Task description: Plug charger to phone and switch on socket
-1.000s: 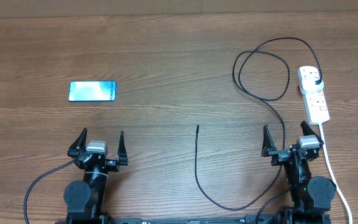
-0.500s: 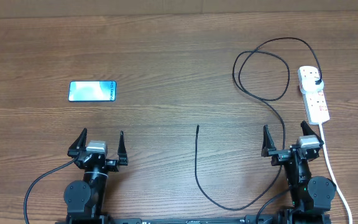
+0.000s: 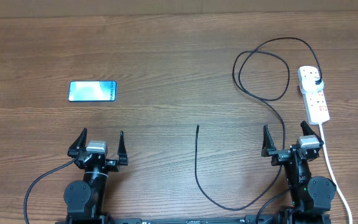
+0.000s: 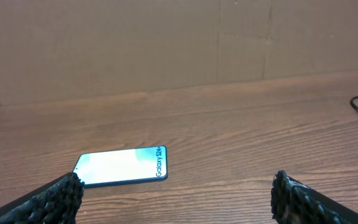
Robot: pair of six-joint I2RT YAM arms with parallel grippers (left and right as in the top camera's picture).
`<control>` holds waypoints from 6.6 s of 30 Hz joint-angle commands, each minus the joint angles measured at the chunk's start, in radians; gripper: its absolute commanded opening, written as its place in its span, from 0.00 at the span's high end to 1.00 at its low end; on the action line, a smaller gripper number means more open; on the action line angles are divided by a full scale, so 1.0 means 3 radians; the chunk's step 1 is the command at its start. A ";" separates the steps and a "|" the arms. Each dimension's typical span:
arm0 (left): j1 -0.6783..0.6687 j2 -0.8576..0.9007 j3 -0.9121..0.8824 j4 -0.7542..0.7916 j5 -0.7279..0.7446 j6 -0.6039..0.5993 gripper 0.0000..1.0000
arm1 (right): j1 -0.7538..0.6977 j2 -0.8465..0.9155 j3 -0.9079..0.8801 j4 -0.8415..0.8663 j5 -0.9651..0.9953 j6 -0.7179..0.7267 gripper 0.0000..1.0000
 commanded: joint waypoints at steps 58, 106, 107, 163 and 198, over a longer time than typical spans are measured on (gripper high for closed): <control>0.0014 0.0566 0.1033 -0.0413 -0.0443 -0.0095 0.00 | 0.0025 -0.0027 -0.0036 0.0024 -0.0004 -0.0004 0.00; -0.0074 0.4082 0.4325 -0.1930 -0.1537 -0.1704 0.00 | 0.0025 -0.0027 -0.0036 0.0023 -0.0004 -0.0004 0.00; -0.0074 0.4093 0.4320 -0.1962 -0.1493 -0.1705 0.00 | 0.0025 -0.0027 -0.0036 0.0023 -0.0004 -0.0005 0.00; -0.0067 0.6339 0.5867 -0.3307 -0.1971 -0.5032 0.00 | 0.0025 -0.0027 -0.0036 0.0024 -0.0004 -0.0004 0.00; 0.0042 0.7172 0.5876 -0.3351 -0.1433 -0.5814 0.00 | 0.0025 -0.0027 -0.0036 0.0023 -0.0004 -0.0005 0.00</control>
